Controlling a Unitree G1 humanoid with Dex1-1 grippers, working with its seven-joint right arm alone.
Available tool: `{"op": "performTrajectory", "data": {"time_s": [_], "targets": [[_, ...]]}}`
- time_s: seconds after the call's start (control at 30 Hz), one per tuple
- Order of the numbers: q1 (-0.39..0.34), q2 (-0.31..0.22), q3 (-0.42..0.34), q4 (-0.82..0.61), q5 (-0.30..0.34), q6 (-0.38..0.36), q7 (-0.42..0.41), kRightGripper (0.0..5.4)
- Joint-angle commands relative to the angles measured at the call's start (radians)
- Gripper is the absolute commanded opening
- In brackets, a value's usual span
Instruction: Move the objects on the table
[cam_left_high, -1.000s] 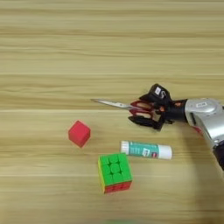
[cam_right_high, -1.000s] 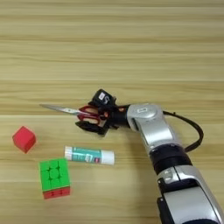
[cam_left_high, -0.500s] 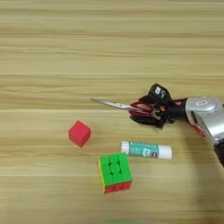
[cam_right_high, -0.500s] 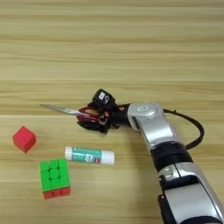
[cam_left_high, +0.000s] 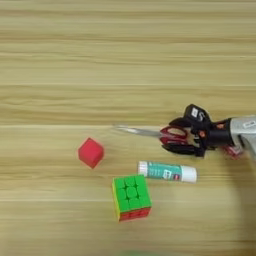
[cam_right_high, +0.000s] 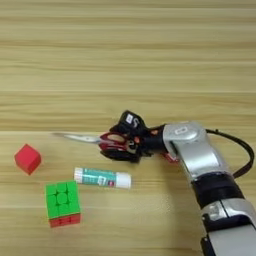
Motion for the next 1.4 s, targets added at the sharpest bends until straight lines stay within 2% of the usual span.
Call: {"op": "performTrajectory", "data": {"time_s": [0.03, 0.3, 0.5, 0.67, 0.7, 0.97, 1.13, 1.4], "targets": [[0.016, -0.087, -0.032, -0.086, 0.013, -0.021, 0.022, 3.84], [0.098, -0.131, -0.055, -0.128, 0.025, -0.024, 0.059, 3.83], [0.130, -0.134, -0.056, -0.128, 0.023, -0.027, 0.057, 3.83], [0.120, -0.127, -0.052, -0.112, 0.015, -0.024, 0.045, 3.83], [0.116, -0.126, -0.052, -0.107, 0.013, -0.021, 0.039, 4.12], [0.095, -0.119, -0.058, -0.102, 0.020, -0.020, 0.023, 4.91], [0.068, -0.123, -0.088, -0.144, 0.058, 0.003, 0.028, 5.37], [0.020, -0.117, -0.146, -0.246, 0.123, 0.080, 0.011, 5.37]]}}
